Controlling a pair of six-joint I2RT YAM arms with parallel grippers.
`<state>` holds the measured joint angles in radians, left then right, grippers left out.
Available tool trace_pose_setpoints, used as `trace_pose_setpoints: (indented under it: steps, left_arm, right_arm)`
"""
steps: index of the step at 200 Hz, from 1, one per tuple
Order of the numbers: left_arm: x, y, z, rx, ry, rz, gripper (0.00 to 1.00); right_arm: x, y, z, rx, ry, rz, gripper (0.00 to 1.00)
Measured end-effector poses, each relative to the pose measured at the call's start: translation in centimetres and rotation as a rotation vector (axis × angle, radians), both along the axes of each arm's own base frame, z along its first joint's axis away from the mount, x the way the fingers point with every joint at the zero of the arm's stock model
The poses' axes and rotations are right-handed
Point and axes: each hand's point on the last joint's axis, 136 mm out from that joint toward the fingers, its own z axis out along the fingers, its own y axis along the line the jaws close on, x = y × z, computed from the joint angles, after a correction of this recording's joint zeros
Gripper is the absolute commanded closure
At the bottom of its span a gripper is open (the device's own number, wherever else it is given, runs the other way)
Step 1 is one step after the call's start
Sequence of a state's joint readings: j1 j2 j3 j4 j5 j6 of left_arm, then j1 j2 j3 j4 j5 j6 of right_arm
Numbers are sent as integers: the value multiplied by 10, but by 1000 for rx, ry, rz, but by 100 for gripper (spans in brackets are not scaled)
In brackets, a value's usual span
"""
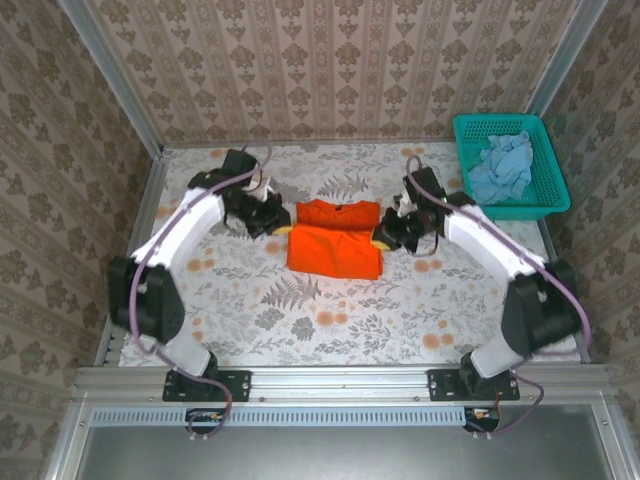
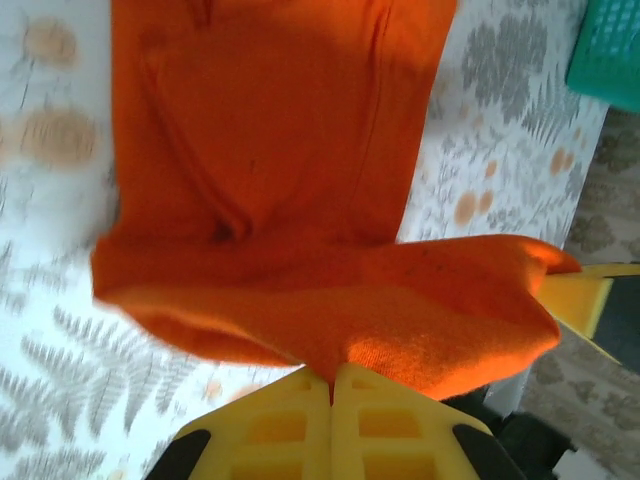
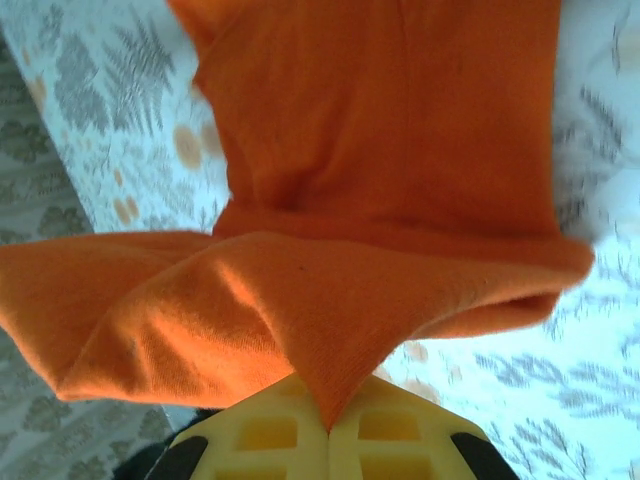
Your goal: Fold and stack the t-shirts
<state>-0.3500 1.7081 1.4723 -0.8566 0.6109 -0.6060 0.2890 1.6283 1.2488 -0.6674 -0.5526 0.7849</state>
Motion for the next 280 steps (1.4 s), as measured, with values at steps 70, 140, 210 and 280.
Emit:
trace_pose_setpoints:
  steps: [70, 140, 210, 280]
  left_arm:
    - [157, -16, -58, -5, -3, 120, 92]
    - [226, 17, -102, 31, -3, 324, 56]
    - [183, -11, -43, 64, -142, 219, 71]
    - [96, -63, -117, 102, -2, -46, 68]
  right_arm:
    - [128, -24, -71, 7, 162, -142, 79]
    - [212, -41, -72, 37, 106, -235, 50]
    - [138, 6, -51, 31, 89, -113, 77]
    - [71, 56, -102, 51, 168, -28, 82]
